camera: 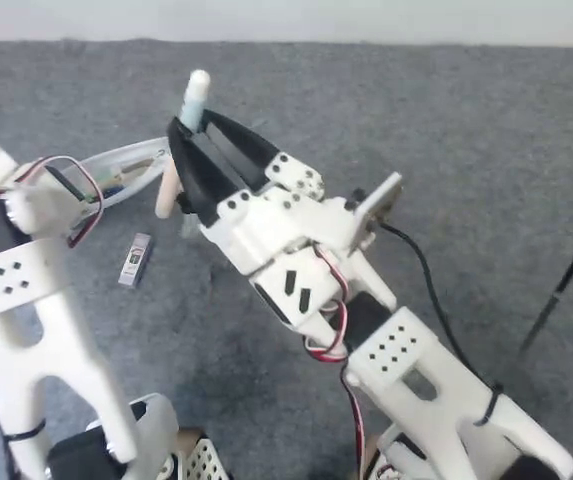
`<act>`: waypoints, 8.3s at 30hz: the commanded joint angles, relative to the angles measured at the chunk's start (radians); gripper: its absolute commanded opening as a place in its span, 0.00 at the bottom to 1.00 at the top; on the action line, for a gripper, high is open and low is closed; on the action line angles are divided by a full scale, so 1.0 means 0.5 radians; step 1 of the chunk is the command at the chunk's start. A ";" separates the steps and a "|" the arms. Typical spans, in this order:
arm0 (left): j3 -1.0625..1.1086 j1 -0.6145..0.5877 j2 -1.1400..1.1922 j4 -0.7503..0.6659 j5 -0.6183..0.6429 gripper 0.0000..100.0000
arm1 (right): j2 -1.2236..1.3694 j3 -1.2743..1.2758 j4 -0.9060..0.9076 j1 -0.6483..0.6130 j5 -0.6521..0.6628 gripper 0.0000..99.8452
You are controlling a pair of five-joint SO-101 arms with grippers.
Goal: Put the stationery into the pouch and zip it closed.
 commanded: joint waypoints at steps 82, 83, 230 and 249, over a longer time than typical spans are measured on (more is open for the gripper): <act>0.011 0.000 -0.126 -0.052 -0.021 0.01 | 1.395 -0.350 -0.870 -0.078 0.565 0.17; 0.011 -0.003 -0.126 -0.052 -0.021 0.01 | 1.367 -0.325 -0.870 -0.075 0.565 0.17; -0.213 -1.188 -0.123 -0.080 0.328 0.01 | 3.653 -4.410 4.206 -0.315 0.399 0.01; -0.213 -1.188 -0.120 -0.080 0.325 0.01 | 3.663 -4.508 4.491 -0.296 0.476 0.13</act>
